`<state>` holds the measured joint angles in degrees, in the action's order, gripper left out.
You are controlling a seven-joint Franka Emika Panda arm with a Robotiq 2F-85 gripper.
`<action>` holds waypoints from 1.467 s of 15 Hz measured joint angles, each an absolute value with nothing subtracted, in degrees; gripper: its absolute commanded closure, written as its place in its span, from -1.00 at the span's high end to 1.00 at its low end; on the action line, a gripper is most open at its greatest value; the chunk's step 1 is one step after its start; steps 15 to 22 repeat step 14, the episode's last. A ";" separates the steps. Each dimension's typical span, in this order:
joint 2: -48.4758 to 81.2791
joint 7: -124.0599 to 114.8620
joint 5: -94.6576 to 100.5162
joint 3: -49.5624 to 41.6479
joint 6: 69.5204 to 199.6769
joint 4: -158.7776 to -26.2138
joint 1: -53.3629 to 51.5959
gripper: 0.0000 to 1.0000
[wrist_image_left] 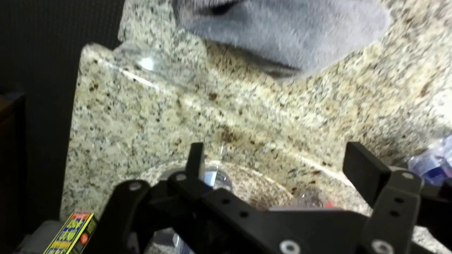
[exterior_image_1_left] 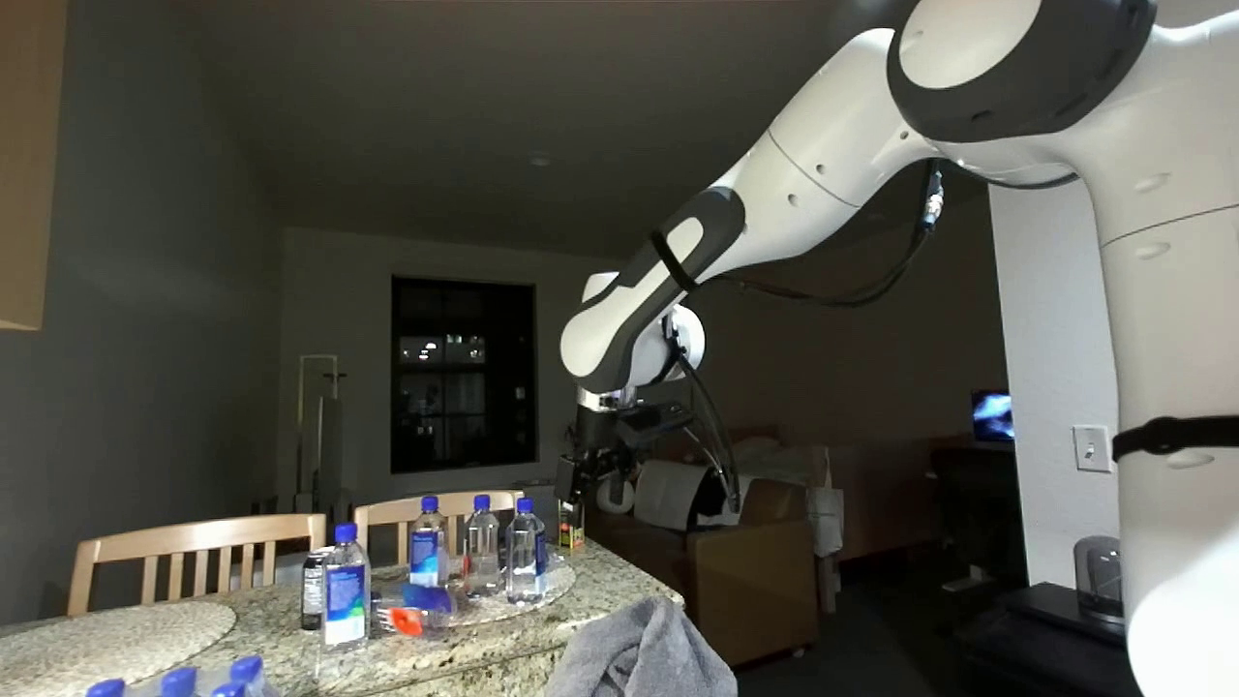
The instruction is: Move the grey towel to the right
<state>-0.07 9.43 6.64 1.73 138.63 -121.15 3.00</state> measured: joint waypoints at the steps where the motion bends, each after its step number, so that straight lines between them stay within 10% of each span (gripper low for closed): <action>1: -1.02 11.07 6.14 1.32 133.53 -120.67 2.96 1.00; 8: -5.53 19.46 5.56 -2.07 106.51 -115.81 2.94 1.00; 22: -6.07 20.39 4.81 -2.53 104.76 -115.50 2.86 1.00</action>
